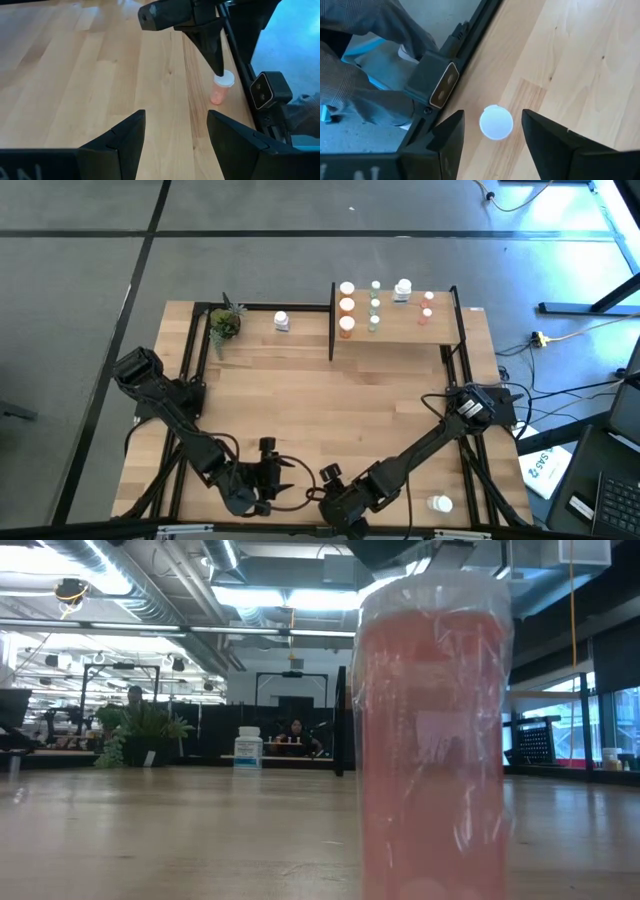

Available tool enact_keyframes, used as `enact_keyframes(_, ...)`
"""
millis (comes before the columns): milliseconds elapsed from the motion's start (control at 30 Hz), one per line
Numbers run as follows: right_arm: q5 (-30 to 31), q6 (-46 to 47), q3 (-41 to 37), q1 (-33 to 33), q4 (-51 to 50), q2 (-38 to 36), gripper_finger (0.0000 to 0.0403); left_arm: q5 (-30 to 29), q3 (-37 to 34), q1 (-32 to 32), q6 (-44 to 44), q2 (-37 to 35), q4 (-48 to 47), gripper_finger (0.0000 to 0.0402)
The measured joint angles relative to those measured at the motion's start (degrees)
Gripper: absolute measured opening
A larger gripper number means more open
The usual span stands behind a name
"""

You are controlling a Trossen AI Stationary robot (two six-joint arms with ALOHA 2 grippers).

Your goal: Pick and place medicine bottles onto shelf by color

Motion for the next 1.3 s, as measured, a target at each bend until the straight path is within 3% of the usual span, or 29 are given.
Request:
enact_keyframes(567,0.0,1.9,0.0,0.0,1.3,0.0,0.0200,0.0,0.0,1.5,0.0,0.0,0.0,0.0206)
enact_keyframes(700,-0.1,6.1,0.0,0.0,2.0,0.0,0.0200,0.0,0.0,1.8,0.0,0.0,0.0,0.0206)
enact_keyframes(1300,1.9,3.1,0.0,0.0,1.4,0.0,0.0201,0.0,0.0,3.9,0.0,0.0,0.0,0.0206)
